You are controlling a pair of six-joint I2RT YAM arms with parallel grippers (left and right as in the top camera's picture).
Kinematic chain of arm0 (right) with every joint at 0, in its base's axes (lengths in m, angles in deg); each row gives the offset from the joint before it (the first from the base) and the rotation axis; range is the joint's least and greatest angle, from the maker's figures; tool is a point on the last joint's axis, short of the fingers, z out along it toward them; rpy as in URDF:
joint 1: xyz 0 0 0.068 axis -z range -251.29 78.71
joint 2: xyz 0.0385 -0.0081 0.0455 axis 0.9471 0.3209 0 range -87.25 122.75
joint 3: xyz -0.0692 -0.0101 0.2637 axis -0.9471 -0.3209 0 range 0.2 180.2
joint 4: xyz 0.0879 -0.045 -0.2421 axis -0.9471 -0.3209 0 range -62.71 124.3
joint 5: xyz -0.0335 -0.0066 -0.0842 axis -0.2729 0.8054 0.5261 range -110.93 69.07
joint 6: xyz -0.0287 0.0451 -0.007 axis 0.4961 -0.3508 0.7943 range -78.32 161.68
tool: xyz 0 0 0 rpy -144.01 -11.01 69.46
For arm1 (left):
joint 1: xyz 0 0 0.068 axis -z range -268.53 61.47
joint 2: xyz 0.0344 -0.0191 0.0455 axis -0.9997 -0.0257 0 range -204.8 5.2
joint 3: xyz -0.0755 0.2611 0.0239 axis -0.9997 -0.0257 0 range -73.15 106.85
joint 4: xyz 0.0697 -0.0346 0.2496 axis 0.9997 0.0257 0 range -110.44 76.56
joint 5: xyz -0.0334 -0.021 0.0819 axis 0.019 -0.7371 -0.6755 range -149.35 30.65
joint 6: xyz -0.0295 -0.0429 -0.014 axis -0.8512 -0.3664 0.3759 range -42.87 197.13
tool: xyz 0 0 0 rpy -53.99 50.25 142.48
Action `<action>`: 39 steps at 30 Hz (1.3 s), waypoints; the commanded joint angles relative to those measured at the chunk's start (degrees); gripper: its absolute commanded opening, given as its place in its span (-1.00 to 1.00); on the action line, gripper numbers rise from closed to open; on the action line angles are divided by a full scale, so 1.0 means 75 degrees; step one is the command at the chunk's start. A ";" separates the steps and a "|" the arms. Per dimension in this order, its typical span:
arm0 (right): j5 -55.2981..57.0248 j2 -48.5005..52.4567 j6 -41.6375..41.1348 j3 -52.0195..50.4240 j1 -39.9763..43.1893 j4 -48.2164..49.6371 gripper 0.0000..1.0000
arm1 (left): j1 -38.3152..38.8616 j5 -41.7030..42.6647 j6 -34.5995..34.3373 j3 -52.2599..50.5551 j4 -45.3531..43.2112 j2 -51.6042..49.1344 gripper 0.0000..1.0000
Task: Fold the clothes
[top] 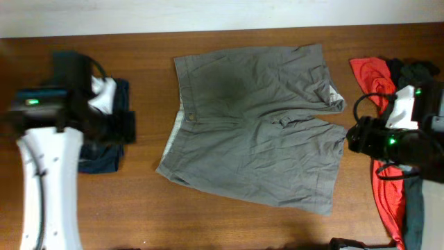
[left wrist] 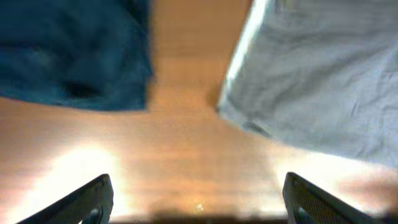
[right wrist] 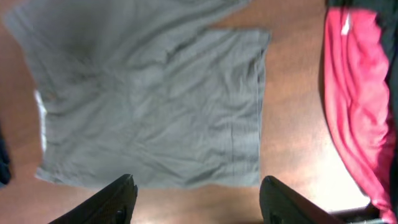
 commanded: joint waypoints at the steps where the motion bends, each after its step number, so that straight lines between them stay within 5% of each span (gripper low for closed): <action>1: -0.0017 0.0152 -0.0122 -0.0912 -0.0035 0.0166 0.37 | -0.0020 0.1052 -0.0105 -0.2404 -0.1139 0.0035 0.74; 8: -0.0568 0.0326 -0.0152 -0.3494 -0.0035 0.1157 0.37 | -0.0020 0.1839 -0.0796 -0.5053 -0.3733 -0.0589 0.74; 13: -0.0641 0.0326 -0.0460 -0.4843 -0.0035 0.2025 0.37 | -0.0006 0.2363 -0.1093 -0.5432 -0.4645 -0.1288 0.72; 21: -0.0644 0.0326 -0.0522 -0.5380 -0.0035 0.2247 0.36 | -0.0006 0.2369 -0.1772 -0.5458 -0.5304 -0.2495 0.17; 29: -0.0641 0.0326 -0.1000 -0.5406 -0.0035 0.2241 0.41 | -0.0006 0.2340 -0.1920 -0.5455 -0.5155 -0.2626 -0.81; 39: -0.0644 0.0326 -0.2914 -0.6851 -0.0026 0.2993 0.41 | -0.0006 0.2334 -0.1862 -0.5453 -0.5042 -0.2626 -0.85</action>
